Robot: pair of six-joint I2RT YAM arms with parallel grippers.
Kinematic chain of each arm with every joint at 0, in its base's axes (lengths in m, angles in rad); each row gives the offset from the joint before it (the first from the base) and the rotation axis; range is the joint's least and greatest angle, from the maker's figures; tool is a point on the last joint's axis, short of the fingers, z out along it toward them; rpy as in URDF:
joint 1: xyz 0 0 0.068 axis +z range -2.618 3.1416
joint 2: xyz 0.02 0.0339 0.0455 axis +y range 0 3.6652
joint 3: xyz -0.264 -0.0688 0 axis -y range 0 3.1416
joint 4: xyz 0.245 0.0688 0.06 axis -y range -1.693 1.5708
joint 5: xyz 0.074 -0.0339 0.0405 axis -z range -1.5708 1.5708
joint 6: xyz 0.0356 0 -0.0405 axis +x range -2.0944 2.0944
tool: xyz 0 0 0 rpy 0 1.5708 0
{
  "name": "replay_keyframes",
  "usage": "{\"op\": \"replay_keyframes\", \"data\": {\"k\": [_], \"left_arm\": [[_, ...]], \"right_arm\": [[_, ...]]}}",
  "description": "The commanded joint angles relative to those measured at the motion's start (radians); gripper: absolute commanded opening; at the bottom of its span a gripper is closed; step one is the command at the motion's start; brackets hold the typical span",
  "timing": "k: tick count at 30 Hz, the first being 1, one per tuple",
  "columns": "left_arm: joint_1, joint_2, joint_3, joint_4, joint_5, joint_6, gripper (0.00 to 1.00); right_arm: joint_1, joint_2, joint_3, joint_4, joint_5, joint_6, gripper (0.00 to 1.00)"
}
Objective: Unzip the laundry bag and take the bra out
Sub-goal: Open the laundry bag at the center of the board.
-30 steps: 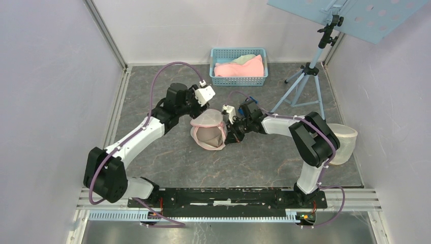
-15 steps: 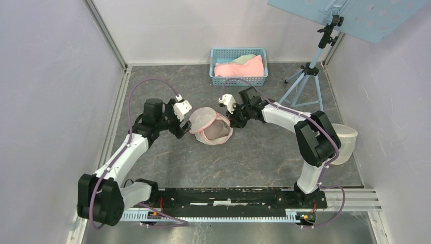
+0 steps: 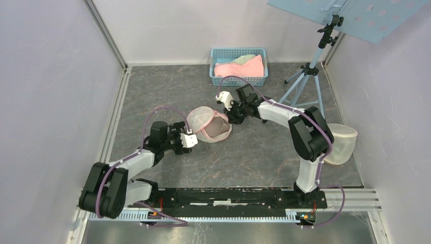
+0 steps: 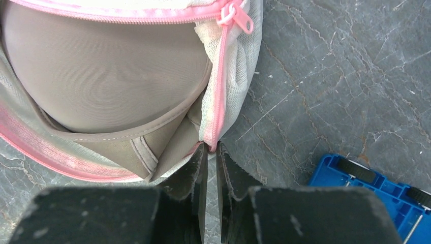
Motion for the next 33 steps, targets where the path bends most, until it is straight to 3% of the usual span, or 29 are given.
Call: {"op": "replay_keyframes", "data": {"k": [1,6,10,13,17,20,24,27,28,30,32,33], "left_arm": [[-0.043,0.101,-0.024,0.376,-0.049,0.086,1.0],[-0.111,0.251,-0.019,0.577,-0.126,0.073,0.99],[-0.128,0.236,0.012,0.55,-0.14,0.088,0.81],[-0.128,0.099,0.049,0.337,-0.103,0.096,0.68],[-0.14,-0.078,0.109,0.053,-0.071,0.08,0.59],[-0.153,-0.161,0.193,-0.164,-0.045,0.036,0.44],[-0.168,-0.155,0.355,-0.427,-0.026,-0.102,0.26],[-0.172,-0.075,0.524,-0.596,-0.006,-0.275,0.06],[-0.171,-0.044,0.568,-0.647,0.004,-0.317,0.03],[-0.168,-0.003,0.636,-0.71,0.027,-0.38,0.06],[-0.161,-0.014,0.621,-0.653,-0.014,-0.446,0.42],[-0.153,-0.037,0.584,-0.596,-0.03,-0.468,0.47]], "right_arm": [[0.0,0.014,0.023,0.05,-0.012,-0.001,0.16],[0.002,0.031,0.034,0.051,-0.02,-0.005,0.15],[0.001,0.036,0.036,0.047,-0.012,-0.017,0.1],[0.003,0.036,0.039,0.045,-0.008,-0.024,0.0],[0.003,0.029,0.043,0.047,-0.02,-0.018,0.0],[0.008,0.017,0.044,0.049,-0.04,-0.018,0.0],[0.011,-0.013,0.029,0.066,-0.075,-0.014,0.0],[0.011,-0.041,0.007,0.087,-0.121,-0.014,0.0],[0.01,-0.052,-0.004,0.094,-0.128,-0.014,0.0],[0.013,-0.062,-0.014,0.109,-0.134,-0.01,0.0],[0.012,-0.063,-0.01,0.104,-0.127,-0.012,0.0],[0.013,-0.063,-0.009,0.101,-0.118,-0.015,0.01]]}}
